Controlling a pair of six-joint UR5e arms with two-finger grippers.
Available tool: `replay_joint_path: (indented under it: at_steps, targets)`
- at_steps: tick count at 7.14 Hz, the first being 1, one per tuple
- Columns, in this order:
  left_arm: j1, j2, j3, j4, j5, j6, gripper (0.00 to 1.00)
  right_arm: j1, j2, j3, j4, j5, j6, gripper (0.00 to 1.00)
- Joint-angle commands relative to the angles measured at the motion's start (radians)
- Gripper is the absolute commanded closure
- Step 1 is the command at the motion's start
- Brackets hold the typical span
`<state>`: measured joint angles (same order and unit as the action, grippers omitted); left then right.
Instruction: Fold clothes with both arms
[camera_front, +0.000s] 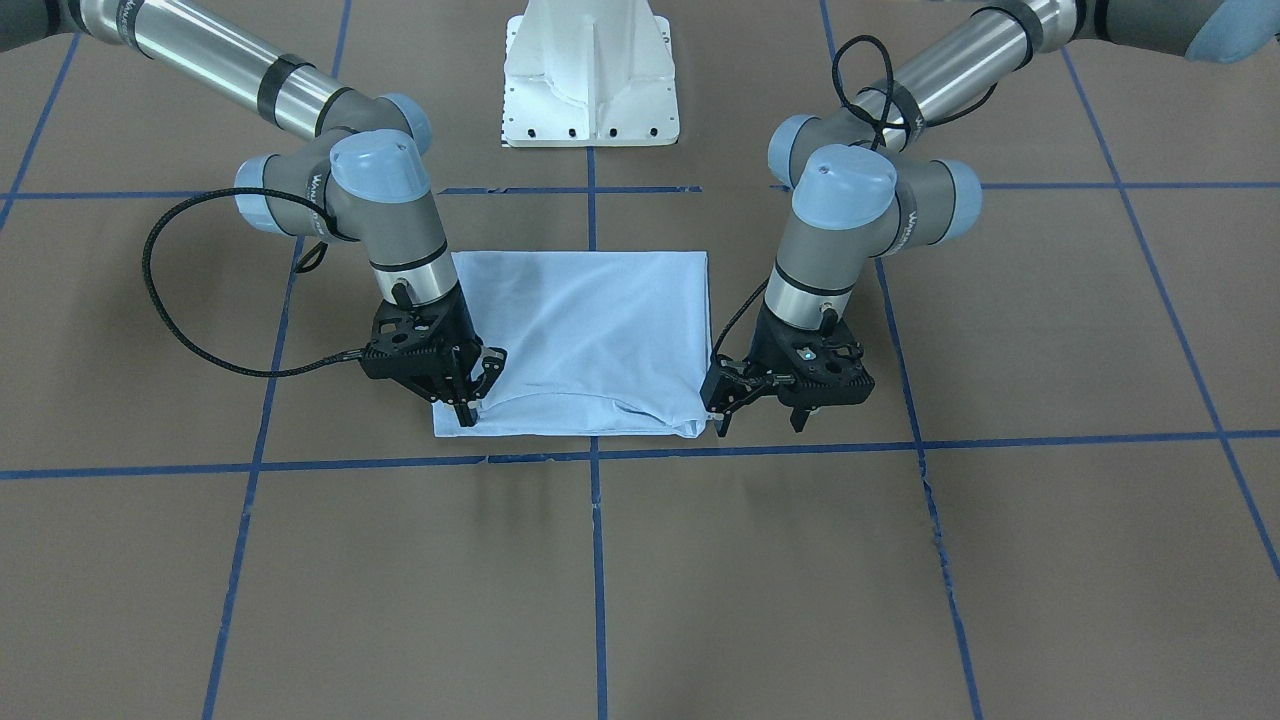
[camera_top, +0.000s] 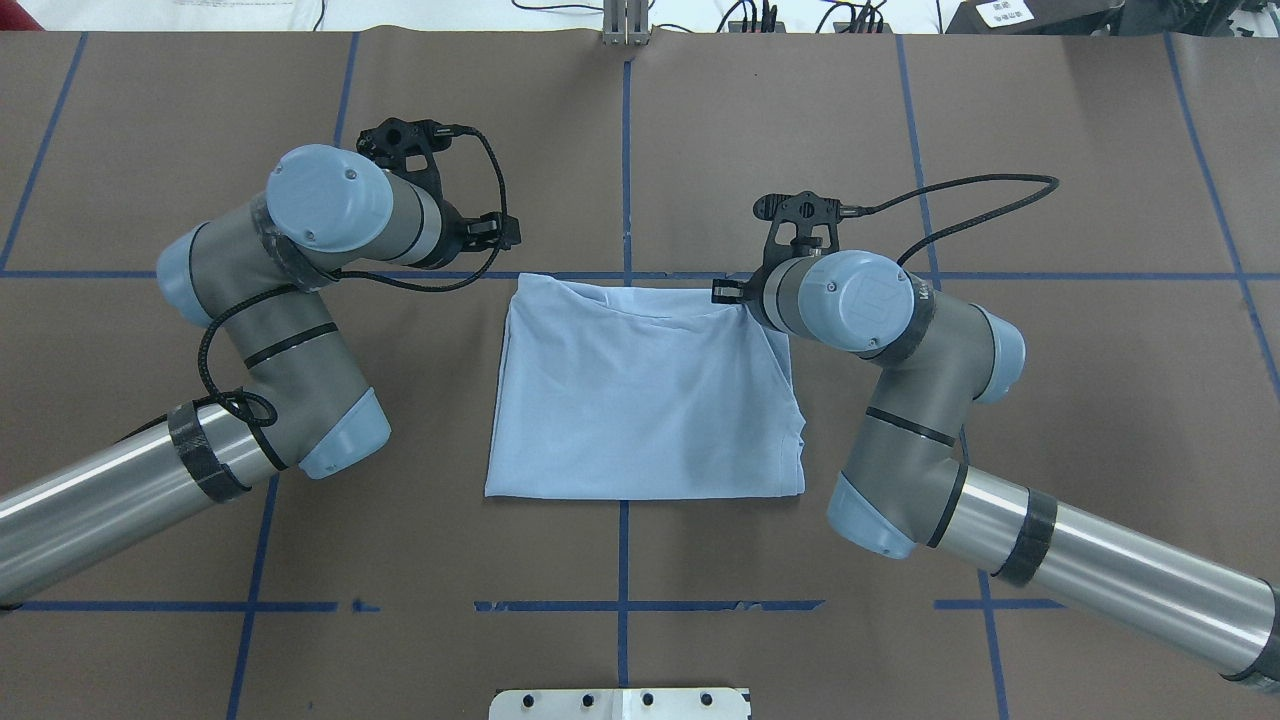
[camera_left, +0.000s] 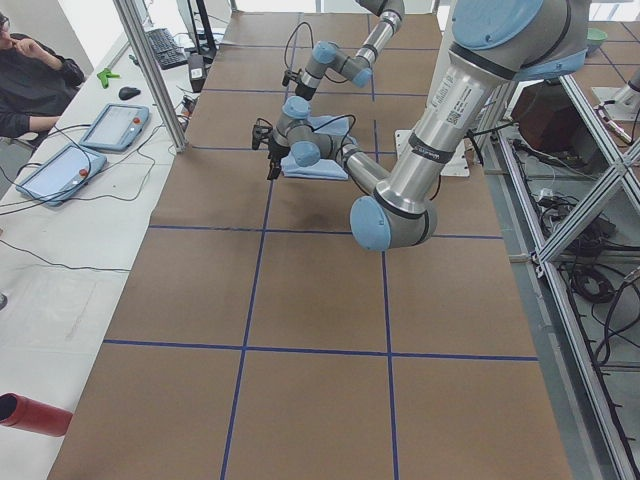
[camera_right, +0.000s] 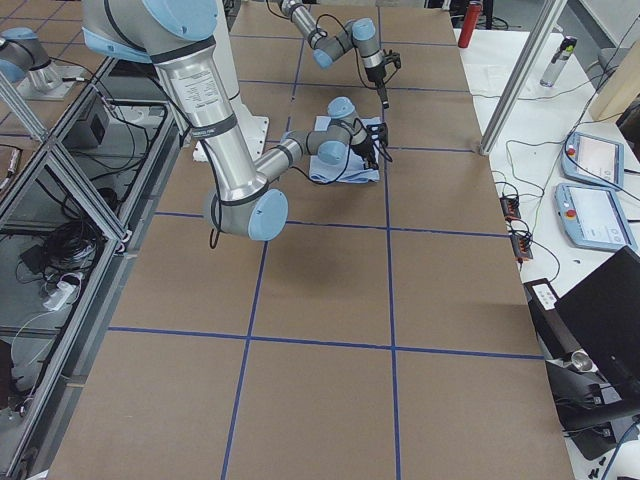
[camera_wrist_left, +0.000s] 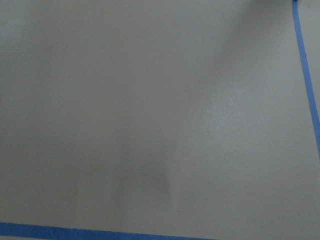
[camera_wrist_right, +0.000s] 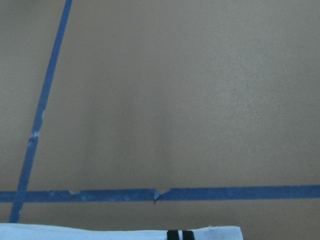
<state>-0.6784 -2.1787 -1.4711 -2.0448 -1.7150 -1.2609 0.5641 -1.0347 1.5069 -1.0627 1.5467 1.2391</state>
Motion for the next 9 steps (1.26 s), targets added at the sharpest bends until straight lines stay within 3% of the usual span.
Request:
replay_joint_path:
  at_steps: [1,3,9]
  targets:
    - [0.008,-0.009,-0.003,0.0,-0.005,-0.005,0.0,0.087,0.046,0.006,-0.118,0.114,-0.129,0.0]
    - [0.09,-0.015,-0.006,0.005,0.006,-0.072,0.0,0.212,0.044,0.006,-0.157,0.315,-0.31,0.0]
    - [0.12,-0.032,0.049,0.017,0.035,-0.071,0.0,0.215,0.038,0.007,-0.154,0.311,-0.316,0.0]
